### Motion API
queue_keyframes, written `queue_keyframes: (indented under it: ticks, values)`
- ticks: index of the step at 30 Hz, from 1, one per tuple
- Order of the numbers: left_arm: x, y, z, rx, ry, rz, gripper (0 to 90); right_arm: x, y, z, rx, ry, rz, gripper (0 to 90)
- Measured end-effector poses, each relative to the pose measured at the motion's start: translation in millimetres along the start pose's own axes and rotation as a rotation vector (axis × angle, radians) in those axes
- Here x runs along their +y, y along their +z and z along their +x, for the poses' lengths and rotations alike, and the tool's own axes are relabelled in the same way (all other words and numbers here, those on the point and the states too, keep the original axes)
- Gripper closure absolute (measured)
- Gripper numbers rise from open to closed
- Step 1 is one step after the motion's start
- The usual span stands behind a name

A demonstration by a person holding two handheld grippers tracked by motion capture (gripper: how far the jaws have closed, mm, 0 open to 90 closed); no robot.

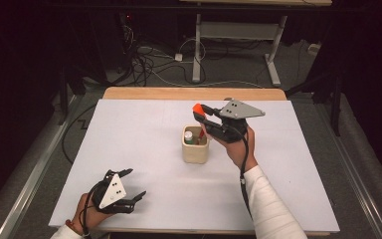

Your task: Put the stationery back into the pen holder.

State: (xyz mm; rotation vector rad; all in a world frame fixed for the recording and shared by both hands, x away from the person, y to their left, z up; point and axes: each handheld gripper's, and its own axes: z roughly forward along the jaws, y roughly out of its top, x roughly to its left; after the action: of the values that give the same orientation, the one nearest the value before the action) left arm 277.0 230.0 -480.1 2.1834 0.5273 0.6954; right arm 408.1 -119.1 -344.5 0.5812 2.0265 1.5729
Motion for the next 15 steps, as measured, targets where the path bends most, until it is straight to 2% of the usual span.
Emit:
queue_keyframes:
  ticks: [15]
  values:
    - [-1.7,0.9,-1.2,-0.004,0.001,0.011,18.5,-3.0,16.9,6.5,0.025,0.011,0.001,66.8]
